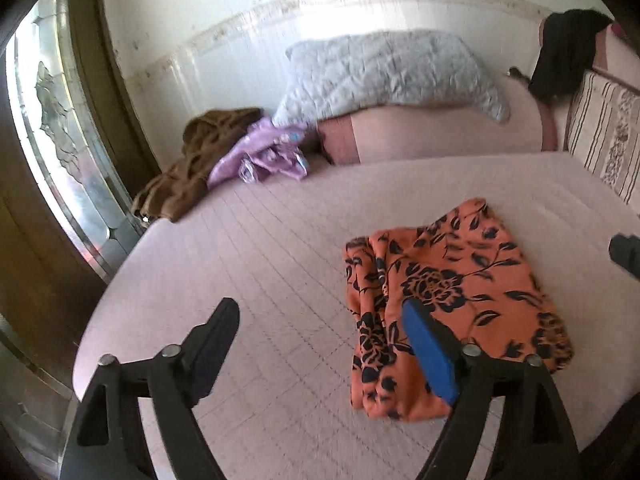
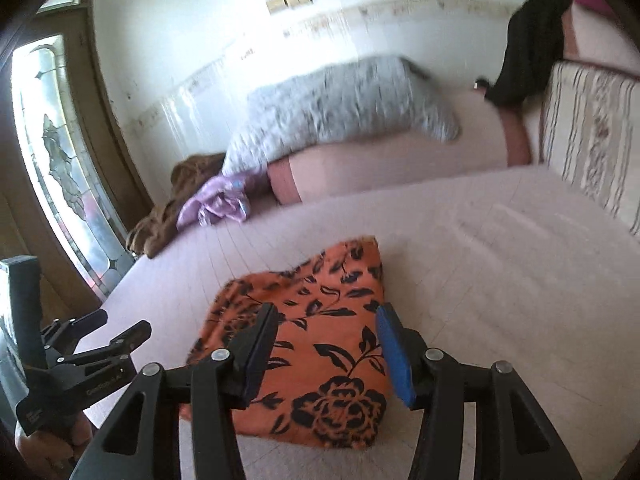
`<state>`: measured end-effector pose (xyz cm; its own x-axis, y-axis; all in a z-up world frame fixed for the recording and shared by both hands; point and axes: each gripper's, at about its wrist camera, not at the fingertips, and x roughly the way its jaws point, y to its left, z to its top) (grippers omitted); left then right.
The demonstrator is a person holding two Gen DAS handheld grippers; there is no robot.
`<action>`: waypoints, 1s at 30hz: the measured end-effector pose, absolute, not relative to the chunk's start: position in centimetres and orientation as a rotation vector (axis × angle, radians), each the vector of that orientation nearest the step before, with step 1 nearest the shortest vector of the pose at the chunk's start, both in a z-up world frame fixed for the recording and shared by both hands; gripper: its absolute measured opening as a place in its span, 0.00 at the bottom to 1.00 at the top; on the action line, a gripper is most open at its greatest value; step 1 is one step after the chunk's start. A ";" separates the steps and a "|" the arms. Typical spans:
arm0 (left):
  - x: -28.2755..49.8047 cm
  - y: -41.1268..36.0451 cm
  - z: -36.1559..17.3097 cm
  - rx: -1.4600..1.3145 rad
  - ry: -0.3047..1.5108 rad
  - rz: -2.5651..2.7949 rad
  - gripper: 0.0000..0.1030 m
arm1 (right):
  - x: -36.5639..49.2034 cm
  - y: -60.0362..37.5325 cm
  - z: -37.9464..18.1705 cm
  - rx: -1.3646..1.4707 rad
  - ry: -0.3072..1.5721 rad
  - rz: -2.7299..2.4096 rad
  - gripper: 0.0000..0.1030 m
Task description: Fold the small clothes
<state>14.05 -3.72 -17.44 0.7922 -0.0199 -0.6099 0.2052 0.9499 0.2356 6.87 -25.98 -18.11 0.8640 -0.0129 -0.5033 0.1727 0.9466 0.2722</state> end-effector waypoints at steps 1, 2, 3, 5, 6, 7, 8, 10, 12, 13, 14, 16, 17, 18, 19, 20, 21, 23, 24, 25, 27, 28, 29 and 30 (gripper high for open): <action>13.6 -3.7 -16.9 0.299 0.638 -0.122 0.83 | 6.1 -25.6 -17.6 0.313 0.516 -0.102 0.58; 12.9 -3.9 -16.2 0.304 0.627 -0.116 0.83 | 5.4 -25.3 -17.1 0.310 0.511 -0.107 0.58; 12.5 -3.9 -15.7 0.309 0.621 -0.109 0.84 | 4.8 -25.1 -16.8 0.306 0.507 -0.112 0.58; 11.4 -4.0 -14.6 0.320 0.608 -0.075 0.92 | 3.6 -24.7 -16.1 0.297 0.503 -0.121 0.58; 11.0 -4.0 -14.2 0.322 0.598 -0.057 0.94 | 2.9 -24.5 -15.6 0.287 0.499 -0.131 0.58; 10.5 -4.0 -13.7 0.323 0.580 -0.046 0.94 | 2.3 -24.3 -15.2 0.277 0.493 -0.135 0.58; 9.7 -3.8 -13.0 0.319 0.553 -0.042 0.94 | 1.8 -24.1 -14.7 0.264 0.485 -0.138 0.58; 8.7 -3.6 -12.0 0.306 0.527 -0.044 0.94 | 0.6 -23.7 -13.6 0.247 0.467 -0.142 0.59; 7.7 -3.3 -10.7 0.282 0.513 -0.058 0.94 | -0.3 -23.6 -12.8 0.245 0.463 -0.149 0.62; 7.3 -3.2 -10.2 0.272 0.506 -0.062 0.94 | -0.8 -23.4 -12.5 0.246 0.464 -0.153 0.62; 6.8 -3.1 -9.5 0.261 0.497 -0.065 0.94 | -1.3 -23.2 -12.2 0.245 0.463 -0.155 0.62; 6.0 -3.0 -8.6 0.250 0.486 -0.068 0.94 | -2.0 -22.9 -11.8 0.240 0.461 -0.153 0.62; 5.6 -3.0 -8.2 0.242 0.483 -0.074 0.94 | -2.4 -22.7 -11.5 0.238 0.461 -0.153 0.62; 5.3 -2.9 -7.8 0.234 0.480 -0.081 0.94 | -2.7 -22.6 -11.3 0.237 0.459 -0.155 0.62; 5.1 -2.8 -7.5 0.225 0.477 -0.087 0.94 | -3.2 -22.4 -11.0 0.233 0.453 -0.160 0.62; 4.6 -2.6 -7.0 0.209 0.474 -0.093 0.94 | -3.4 -22.4 -10.8 0.231 0.450 -0.161 0.62; 4.4 -2.6 -6.7 0.199 0.472 -0.097 0.94 | -3.6 -22.3 -10.5 0.229 0.447 -0.162 0.62; 3.8 -2.2 -5.9 0.182 0.462 -0.104 0.94 | -3.9 -22.2 -10.1 0.228 0.436 -0.162 0.62; 3.6 -2.1 -5.7 0.179 0.455 -0.102 0.94 | -4.1 -22.2 -9.9 0.224 0.430 -0.163 0.62; 3.4 -2.0 -5.4 0.176 0.446 -0.100 0.94 | -4.2 -22.1 -9.8 0.222 0.427 -0.164 0.62; 3.0 -1.9 -4.9 0.168 0.435 -0.098 0.94 | -4.3 -22.0 -9.5 0.217 0.423 -0.166 0.62; 2.8 -1.8 -4.7 0.163 0.429 -0.096 0.94 | -4.4 -21.9 -9.4 0.212 0.421 -0.166 0.62; 2.7 -1.7 -4.5 0.161 0.427 -0.095 0.94 | -4.4 -21.7 -9.3 0.206 0.419 -0.167 0.62; 2.6 -1.6 -4.3 0.159 0.426 -0.096 0.94 | -4.5 -21.5 -9.3 0.202 0.418 -0.168 0.62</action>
<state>2.59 -1.60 -4.33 0.9062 -0.0596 -0.4187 0.1260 0.9831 0.1328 -4.54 -21.53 -9.25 0.9007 -0.1202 -0.4175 0.2029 0.9661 0.1594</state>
